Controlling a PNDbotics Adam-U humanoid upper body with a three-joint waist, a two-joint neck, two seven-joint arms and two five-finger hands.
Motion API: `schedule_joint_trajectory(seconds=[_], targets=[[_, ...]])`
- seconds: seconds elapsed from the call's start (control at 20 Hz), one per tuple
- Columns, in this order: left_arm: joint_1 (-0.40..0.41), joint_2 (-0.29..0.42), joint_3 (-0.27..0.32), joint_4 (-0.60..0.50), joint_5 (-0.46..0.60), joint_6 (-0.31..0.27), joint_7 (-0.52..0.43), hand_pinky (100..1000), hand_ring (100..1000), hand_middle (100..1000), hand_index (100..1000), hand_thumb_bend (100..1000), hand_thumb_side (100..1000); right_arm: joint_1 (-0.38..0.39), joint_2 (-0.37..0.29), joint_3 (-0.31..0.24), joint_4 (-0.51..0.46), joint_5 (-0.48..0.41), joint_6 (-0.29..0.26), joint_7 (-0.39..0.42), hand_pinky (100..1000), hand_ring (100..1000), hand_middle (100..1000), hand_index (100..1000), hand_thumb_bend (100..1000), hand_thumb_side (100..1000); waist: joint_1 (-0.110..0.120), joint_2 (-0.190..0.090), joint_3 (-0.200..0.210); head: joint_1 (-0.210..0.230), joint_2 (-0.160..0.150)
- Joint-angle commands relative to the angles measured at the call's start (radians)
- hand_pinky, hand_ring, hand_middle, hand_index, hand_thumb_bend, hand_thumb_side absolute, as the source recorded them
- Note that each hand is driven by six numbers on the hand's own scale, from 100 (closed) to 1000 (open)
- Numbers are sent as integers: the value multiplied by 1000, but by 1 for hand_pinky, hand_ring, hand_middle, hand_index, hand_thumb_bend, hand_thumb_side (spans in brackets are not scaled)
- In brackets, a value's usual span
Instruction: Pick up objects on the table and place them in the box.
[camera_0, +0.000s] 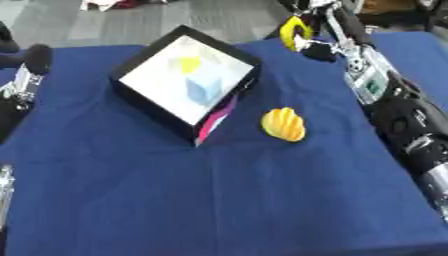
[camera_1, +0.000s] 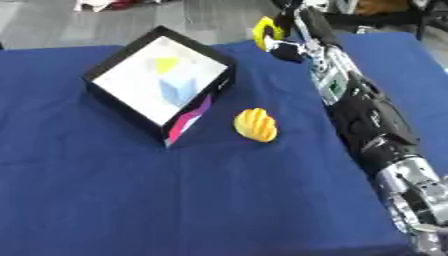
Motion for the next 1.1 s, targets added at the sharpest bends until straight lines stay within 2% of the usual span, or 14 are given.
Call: schedule_joint_trajectory(seconds=[0.05,0.25,0.4,0.45,0.5,0.55,0.6,0.65,0.75,0.85,0.95,1.1], targets=[[-10,1,-1,-11,9,-4,-1,822,603,596,838,771,685,-33,33,43,-88,-89,-17,102,740,611,329,438,100,341,11,-5,6,-12,-2],[-16,-9,-9,-11,10,-10,-9,822,603,596,839,769,688,-33,93,63,-83,-99,-14,189,747,630,353,503,100,290,8,-4,20,-25,-2],[-17,-12,-9,-10,8,-12,-11,822,602,595,838,769,687,-27,117,63,-56,-51,-29,203,779,709,530,683,100,254,6,-4,27,-29,-2],[-18,-13,-9,-10,8,-12,-10,822,602,595,838,769,687,-26,120,62,-51,-26,-40,198,779,709,530,683,100,254,6,-4,27,-30,-2],[-18,-13,-10,-9,8,-13,-10,822,602,595,838,766,690,-25,120,65,-47,11,-49,193,824,809,768,861,100,222,4,-4,29,-29,-2],[-18,-13,-11,-9,7,-13,-11,822,602,595,839,765,691,-22,121,67,-44,58,-55,182,835,827,802,881,100,236,3,-3,30,-28,-2],[-17,-13,-11,-9,7,-13,-11,822,602,595,838,764,692,-20,124,66,-39,103,-58,168,856,855,860,912,100,346,3,-3,30,-28,-2],[-17,-13,-11,-10,6,-13,-11,822,602,595,838,762,693,-18,124,65,-34,148,-58,155,867,870,893,926,100,395,2,-3,30,-27,-2],[-16,-13,-10,-10,6,-13,-8,822,602,594,838,761,694,-14,124,60,-29,213,-55,129,874,877,908,934,100,389,2,-4,28,-26,-2],[-12,-11,-8,-10,6,-13,-6,822,602,594,838,760,695,-8,114,56,-45,231,-60,111,872,873,899,929,100,336,0,-6,22,-21,-2],[-8,-8,-7,-8,6,-12,-4,822,602,594,837,759,696,-3,95,60,-82,212,-71,110,869,866,886,923,100,277,-2,-9,14,-14,-2],[-1,-2,-6,-5,5,-10,0,823,602,594,838,758,697,10,55,73,-159,120,-73,149,863,859,870,916,100,244,-6,-13,3,-6,-2]])
